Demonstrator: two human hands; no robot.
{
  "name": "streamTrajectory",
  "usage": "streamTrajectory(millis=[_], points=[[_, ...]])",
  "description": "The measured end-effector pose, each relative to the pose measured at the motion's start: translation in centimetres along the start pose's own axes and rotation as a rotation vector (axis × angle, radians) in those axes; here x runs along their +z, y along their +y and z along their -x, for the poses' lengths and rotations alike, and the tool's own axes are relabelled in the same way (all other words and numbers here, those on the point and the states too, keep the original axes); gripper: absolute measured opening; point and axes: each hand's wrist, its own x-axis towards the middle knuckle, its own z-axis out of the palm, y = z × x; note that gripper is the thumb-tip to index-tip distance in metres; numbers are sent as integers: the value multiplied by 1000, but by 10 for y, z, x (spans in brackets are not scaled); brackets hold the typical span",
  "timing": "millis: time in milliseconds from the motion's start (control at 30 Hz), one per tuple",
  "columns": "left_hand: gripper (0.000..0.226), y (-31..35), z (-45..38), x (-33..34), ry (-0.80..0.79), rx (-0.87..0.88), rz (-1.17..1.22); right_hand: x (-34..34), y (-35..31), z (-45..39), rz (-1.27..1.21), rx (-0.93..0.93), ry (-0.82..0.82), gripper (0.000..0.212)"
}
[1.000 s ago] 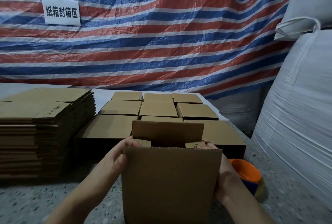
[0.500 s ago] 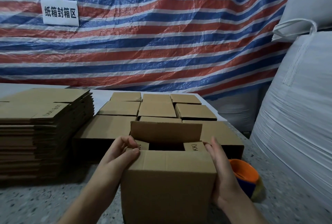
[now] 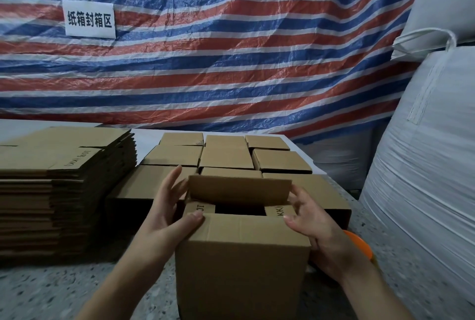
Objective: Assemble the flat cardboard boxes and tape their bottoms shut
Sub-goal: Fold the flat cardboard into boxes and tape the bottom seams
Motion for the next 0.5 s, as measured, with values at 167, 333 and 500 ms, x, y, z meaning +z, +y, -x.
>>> streamTrajectory(millis=[167,333,500], points=[[48,0,5,1,68,30,-80,2,4,11,-35,-28,48,13],[22,4,6,0,18,-7,-224,12,5,11,-67,-44,108,8],[25,22,-1,-6,-69,20,-557,14,1,11,-23,-51,140,9]])
